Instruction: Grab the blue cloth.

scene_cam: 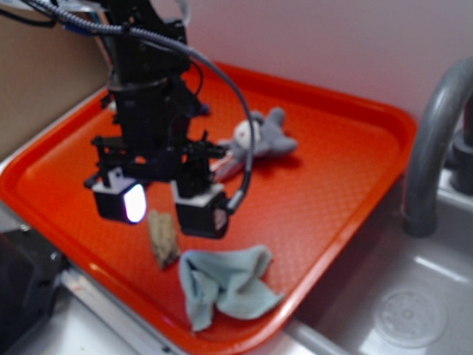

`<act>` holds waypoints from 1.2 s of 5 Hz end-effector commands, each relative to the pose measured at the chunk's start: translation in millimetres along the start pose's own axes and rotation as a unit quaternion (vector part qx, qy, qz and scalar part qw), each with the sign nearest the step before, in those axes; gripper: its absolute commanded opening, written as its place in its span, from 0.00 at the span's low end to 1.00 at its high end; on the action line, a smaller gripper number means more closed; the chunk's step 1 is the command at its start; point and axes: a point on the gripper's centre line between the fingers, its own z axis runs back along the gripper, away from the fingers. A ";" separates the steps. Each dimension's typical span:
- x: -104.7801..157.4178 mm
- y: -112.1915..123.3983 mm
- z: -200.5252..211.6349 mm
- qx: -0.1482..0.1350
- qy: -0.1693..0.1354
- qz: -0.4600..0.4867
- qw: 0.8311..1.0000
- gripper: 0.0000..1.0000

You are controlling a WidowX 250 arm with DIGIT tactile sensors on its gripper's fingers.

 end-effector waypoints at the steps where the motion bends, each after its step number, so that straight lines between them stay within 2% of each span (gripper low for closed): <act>1: -2.7 -0.6 3.4 -0.004 -0.006 -0.002 1.000 1.00; 2: -13.7 -21.8 -9.5 -0.044 -0.024 -0.054 0.997 1.00; 3: -24.5 -35.5 -15.3 -0.071 -0.046 -0.082 0.993 1.00; 5: -8.8 -52.5 -49.8 -0.029 -0.052 -0.081 0.995 1.00; 6: 2.6 -50.9 -59.6 -0.003 -0.053 -0.063 0.997 0.83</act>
